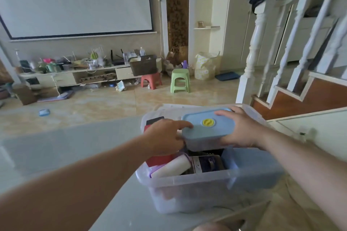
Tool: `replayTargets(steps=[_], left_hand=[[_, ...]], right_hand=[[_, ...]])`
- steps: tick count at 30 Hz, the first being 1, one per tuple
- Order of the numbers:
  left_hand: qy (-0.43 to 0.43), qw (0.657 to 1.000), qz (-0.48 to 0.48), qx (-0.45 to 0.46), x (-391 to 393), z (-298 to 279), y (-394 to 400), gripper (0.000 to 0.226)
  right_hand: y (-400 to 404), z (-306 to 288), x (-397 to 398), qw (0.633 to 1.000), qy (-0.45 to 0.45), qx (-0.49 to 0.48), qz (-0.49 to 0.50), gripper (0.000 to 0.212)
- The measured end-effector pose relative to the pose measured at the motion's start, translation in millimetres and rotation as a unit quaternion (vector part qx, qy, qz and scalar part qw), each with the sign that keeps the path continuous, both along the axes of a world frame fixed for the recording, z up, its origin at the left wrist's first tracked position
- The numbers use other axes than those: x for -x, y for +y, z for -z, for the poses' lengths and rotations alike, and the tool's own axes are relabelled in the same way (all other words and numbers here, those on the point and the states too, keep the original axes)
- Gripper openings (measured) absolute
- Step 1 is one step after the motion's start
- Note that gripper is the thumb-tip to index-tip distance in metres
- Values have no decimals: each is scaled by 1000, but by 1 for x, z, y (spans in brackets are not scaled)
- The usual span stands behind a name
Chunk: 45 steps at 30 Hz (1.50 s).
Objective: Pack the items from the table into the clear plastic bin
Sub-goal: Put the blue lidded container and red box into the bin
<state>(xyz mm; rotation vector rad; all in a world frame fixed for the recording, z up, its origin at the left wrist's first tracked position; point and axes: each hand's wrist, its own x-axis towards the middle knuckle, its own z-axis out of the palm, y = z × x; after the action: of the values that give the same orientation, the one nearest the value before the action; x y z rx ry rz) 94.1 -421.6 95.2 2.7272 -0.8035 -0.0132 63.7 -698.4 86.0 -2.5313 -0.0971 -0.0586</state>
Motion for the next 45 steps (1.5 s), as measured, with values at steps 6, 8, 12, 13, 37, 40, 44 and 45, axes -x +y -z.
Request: replayTargets(steps=[6, 8, 12, 13, 37, 40, 44, 45], left_hand=[[-19, 1000, 2, 22, -7, 15, 18, 49], [-33, 999, -4, 31, -7, 19, 20, 52], [-41, 999, -9, 20, -6, 24, 20, 56], [-31, 999, -7, 22, -5, 23, 22, 53], [100, 944, -18, -315, -38, -11, -37, 44], [90, 941, 0, -326, -40, -11, -40, 49], [115, 929, 7, -352, -38, -10, -42, 54], [133, 928, 12, -347, -37, -11, -43, 54]], right_hand=[[8, 18, -14, 999, -9, -9, -38, 122], [12, 22, -17, 999, -25, -11, -37, 123], [17, 26, -20, 998, 2, 36, -57, 130], [18, 23, -20, 996, -5, 64, -67, 128], [-15, -14, -29, 994, -64, 82, 20, 111], [-4, -12, -30, 994, -63, 92, 20, 113], [3, -7, -32, 992, -71, 93, 38, 115], [5, -5, -33, 992, -72, 95, 47, 117]])
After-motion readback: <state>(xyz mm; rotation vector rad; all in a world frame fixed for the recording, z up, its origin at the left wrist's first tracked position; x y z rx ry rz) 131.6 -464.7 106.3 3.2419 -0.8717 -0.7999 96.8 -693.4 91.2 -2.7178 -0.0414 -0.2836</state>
